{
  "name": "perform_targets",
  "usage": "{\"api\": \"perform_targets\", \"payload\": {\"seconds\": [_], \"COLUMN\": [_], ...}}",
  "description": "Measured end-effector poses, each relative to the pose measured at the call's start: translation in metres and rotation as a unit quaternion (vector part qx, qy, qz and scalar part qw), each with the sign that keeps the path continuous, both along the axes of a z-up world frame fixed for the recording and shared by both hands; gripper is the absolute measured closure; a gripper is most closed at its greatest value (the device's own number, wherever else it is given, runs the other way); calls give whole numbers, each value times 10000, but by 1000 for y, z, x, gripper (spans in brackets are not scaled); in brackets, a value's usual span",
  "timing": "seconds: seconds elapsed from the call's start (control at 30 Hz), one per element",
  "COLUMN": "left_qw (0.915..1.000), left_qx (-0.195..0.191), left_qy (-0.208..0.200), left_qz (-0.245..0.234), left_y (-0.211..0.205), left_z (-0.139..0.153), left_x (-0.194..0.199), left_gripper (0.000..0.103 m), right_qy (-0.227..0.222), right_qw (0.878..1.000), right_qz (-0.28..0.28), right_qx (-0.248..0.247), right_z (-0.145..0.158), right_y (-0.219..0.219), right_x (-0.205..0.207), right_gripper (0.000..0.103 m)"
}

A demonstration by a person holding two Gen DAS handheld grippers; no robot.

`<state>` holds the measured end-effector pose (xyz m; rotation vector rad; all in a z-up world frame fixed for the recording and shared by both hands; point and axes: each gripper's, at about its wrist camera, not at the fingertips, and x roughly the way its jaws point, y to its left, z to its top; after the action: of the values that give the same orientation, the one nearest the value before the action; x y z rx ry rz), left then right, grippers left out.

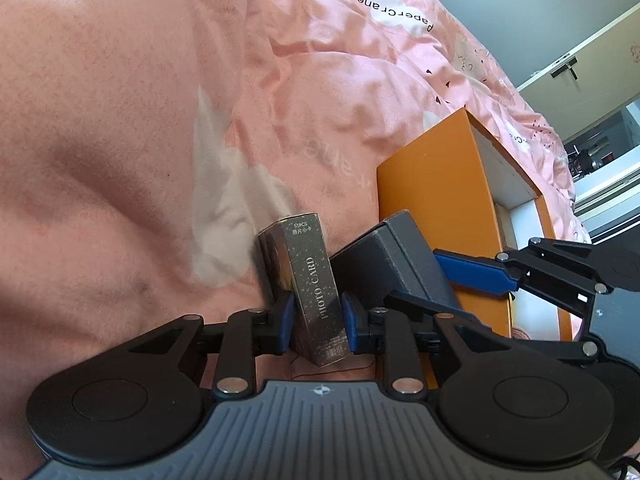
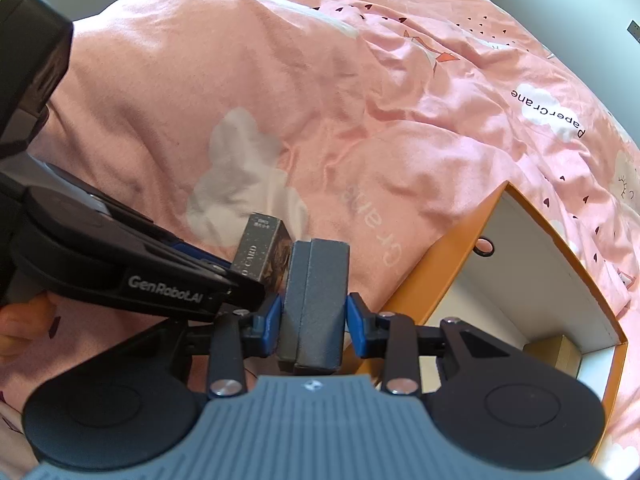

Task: Organize objects
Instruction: 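Lift and carry the gift box and photo card pack over the box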

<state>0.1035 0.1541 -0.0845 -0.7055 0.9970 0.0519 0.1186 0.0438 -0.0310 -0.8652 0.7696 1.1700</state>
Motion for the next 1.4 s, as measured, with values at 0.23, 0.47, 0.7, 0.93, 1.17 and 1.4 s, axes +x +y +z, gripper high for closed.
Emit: {"api": "perform_targets", "payload": {"seconds": [0.23, 0.47, 0.7, 0.93, 1.17, 1.4], "left_qw": [9994, 9981, 9979, 9979, 9948, 9904], "left_qx": [99, 156, 281, 553, 898, 1060], "left_qy": [207, 460, 437, 155, -307, -837], "left_qz": [246, 368, 397, 298, 382, 281], "left_y": [3, 6, 4, -6, -17, -33], "left_z": [-1, -9, -10, 14, 52, 91], "left_x": [10, 19, 17, 3, -9, -16], "left_gripper": [64, 65, 75, 78, 78, 78], "right_qy": [-19, 74, 68, 106, -55, -350], "right_qw": [10000, 10000, 9999, 9989, 9960, 9899], "right_qz": [55, 1, -39, -215, -292, -402], "right_qx": [-29, 29, 137, 407, 846, 1315], "right_z": [-3, -6, -6, 5, 31, 64], "right_y": [1, 3, 2, -10, -25, -47], "right_x": [0, 3, 2, -1, -13, -22], "right_gripper": [66, 66, 66, 67, 67, 67]}}
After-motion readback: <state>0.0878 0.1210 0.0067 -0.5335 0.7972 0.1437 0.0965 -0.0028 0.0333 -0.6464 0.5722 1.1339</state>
